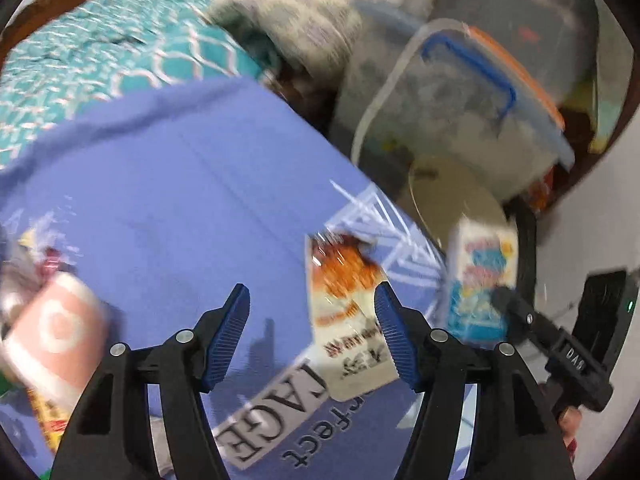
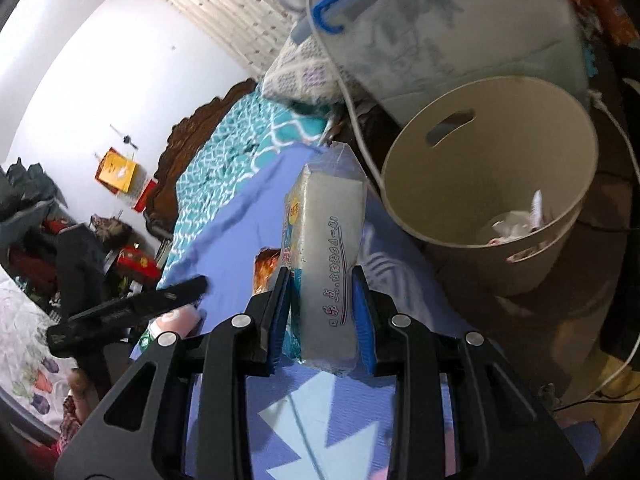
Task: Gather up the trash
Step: 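Carry snack bag and tissue pack over the beige wastebasket, then open left tool to drop orange snack bag into the wastebasket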
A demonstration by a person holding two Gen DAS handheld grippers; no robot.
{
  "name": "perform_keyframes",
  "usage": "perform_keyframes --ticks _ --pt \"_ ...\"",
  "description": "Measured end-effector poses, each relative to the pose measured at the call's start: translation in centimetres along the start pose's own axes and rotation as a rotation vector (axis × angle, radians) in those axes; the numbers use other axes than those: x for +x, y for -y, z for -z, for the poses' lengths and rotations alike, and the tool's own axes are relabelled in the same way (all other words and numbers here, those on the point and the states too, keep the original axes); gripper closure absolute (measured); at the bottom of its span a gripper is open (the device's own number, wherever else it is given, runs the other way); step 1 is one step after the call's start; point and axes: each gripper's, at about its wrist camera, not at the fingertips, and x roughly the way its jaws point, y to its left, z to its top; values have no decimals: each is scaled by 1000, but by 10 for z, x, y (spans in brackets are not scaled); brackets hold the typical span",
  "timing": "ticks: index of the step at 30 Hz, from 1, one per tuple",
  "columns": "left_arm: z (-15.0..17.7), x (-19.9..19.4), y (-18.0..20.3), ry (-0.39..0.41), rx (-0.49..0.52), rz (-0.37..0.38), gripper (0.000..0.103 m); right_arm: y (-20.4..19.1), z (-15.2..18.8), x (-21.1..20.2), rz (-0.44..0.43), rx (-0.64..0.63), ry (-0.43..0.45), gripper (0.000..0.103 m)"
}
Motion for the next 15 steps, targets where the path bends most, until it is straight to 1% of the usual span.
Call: perform_keyframes --ticks 2,4,7,8,9,10,14,15 --pt "-1 16 1 -35 -1 21 41 -4 2 6 -8 -2 -11 70" --pt "-4 32 -1 -63 -19 63 41 -8 5 9 -7 -13 -22 70" --pt "-3 47 -2 -86 -52 123 43 -12 8 17 30 -50 -52 70" --pt "-3 46 0 -62 -56 138 48 -11 7 18 37 -53 -56 70" --pt "-2 46 3 -62 -49 141 62 -11 7 19 45 -54 -57 70" --pt "-1 47 6 -58 -35 121 65 -10 6 20 55 -53 -55 70" --pt "1 41 11 -23 -15 105 69 -3 2 23 52 -25 -57 70" --pt "0 39 12 -16 -15 95 96 -2 0 21 50 -20 -50 70"
